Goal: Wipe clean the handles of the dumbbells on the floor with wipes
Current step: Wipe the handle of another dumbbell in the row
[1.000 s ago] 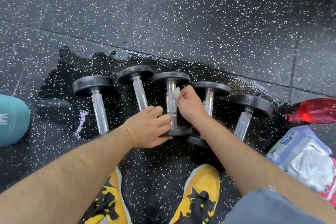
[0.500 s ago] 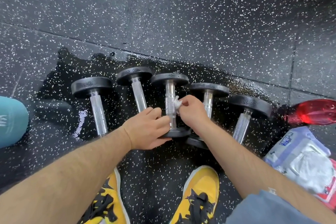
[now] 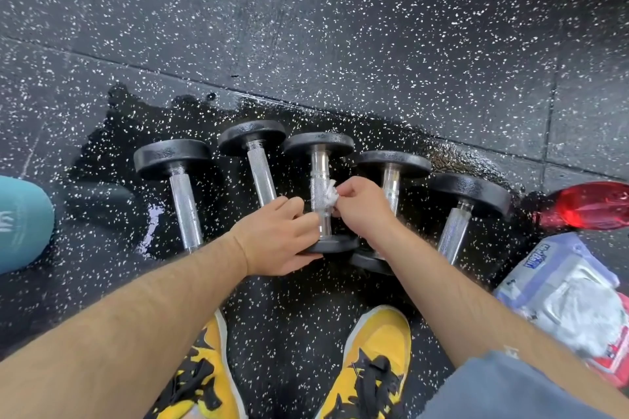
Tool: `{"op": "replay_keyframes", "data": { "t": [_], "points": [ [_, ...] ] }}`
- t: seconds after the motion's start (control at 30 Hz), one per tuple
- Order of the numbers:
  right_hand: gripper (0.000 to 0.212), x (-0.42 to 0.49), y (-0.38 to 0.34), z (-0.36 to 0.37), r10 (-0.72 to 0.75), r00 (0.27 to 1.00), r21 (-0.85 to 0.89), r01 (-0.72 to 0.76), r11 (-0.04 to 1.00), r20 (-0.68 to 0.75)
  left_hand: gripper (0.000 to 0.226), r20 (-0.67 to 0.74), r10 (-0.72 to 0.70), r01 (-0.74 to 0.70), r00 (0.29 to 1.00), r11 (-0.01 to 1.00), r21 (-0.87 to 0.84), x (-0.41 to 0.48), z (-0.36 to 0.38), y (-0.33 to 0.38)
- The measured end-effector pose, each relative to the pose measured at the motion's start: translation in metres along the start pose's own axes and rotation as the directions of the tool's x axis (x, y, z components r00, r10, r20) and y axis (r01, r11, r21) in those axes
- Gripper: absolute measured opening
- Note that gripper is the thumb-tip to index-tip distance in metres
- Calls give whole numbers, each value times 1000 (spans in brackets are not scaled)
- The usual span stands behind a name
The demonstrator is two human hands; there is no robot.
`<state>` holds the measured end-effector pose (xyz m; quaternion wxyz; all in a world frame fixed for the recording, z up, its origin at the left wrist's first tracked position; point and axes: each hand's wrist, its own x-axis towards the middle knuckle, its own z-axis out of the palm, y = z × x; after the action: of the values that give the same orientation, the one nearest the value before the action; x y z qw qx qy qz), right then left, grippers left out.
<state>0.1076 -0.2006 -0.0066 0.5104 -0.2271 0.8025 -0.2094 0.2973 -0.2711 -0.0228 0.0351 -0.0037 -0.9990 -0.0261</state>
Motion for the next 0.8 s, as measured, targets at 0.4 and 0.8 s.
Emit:
{"op": "replay_keyframes", "data": {
  "t": [0.4, 0.8],
  "points": [
    [15, -19, -2, 3, -111, 987, -51, 106, 993, -114, 38, -19, -9, 9, 1000, 1000, 2, -1, 3, -2],
    [13, -19, 0, 6, -334, 934, -220, 302, 928, -128, 39, -50, -3, 3, 999, 1000, 8, -1, 1, -2]
  ]
}}
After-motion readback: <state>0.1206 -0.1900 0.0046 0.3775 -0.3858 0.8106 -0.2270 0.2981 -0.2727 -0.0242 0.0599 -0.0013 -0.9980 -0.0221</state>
